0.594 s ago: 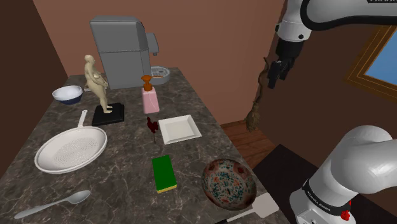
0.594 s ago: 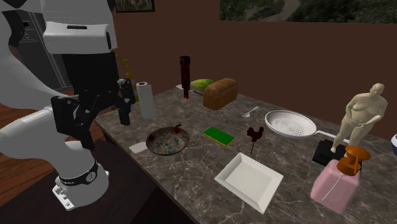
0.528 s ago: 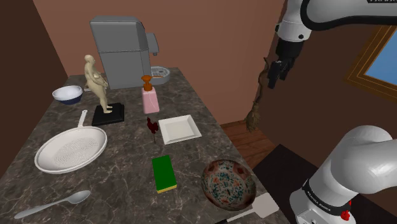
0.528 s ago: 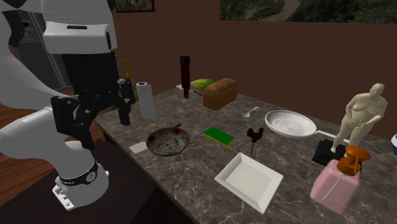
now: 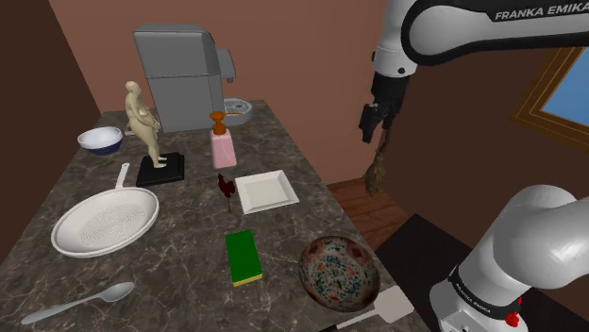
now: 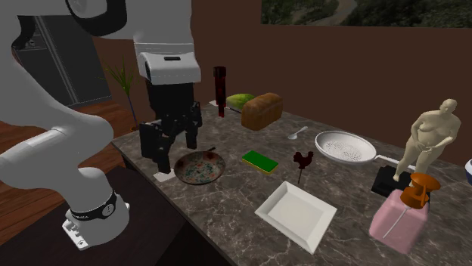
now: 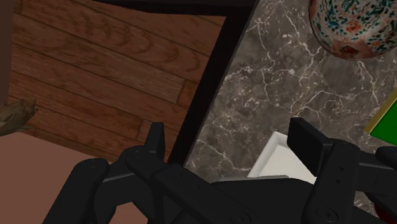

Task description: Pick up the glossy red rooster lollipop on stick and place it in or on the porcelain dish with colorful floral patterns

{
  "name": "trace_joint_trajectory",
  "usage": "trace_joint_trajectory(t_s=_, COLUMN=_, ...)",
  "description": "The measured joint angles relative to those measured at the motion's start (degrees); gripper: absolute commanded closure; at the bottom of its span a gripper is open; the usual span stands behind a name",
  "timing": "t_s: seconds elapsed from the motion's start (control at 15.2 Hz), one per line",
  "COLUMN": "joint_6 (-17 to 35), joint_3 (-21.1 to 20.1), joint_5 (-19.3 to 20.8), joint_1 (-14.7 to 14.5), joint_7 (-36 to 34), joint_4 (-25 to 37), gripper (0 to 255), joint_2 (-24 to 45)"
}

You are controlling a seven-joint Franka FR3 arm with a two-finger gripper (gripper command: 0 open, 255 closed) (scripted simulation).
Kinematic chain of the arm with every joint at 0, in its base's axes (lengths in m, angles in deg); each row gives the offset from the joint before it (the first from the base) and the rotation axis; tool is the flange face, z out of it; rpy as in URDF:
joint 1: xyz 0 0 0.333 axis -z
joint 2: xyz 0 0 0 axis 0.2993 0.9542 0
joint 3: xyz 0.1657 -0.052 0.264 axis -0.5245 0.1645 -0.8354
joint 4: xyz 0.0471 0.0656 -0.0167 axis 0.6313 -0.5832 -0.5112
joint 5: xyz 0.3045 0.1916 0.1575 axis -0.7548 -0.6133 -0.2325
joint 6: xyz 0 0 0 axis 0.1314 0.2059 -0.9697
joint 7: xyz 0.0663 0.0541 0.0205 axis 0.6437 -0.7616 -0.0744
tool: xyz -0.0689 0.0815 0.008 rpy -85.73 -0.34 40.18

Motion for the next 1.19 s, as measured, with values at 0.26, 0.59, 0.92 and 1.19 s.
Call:
trace_joint_trajectory(t_s=0.26, joint_6=3.9, joint_3=-3.4, joint_5=-1.8, joint_1=-1.2, joint_7=-4.4, joint_4=2.5, gripper=0, joint_2=6.5)
trace_joint_trajectory(t_s=0.59, joint_6=8.2, joint_3=-7.2, joint_5=-2.8, joint_1=-2.4, joint_7=-9.6, joint_4=7.1, gripper=0, joint_2=15.5)
trace_joint_trajectory(t_s=0.92, joint_6=11.5, joint_3=-10.8, joint_5=-2.5, joint_1=-3.5, joint_7=-15.1, joint_4=12.6, gripper=0, joint_2=24.2)
trace_joint_trajectory(t_s=1.19, joint_6=13.5, joint_3=-13.1, joint_5=-0.9, joint_1=-4.5, joint_7=-19.6, joint_4=18.6, gripper=0, joint_2=32.3)
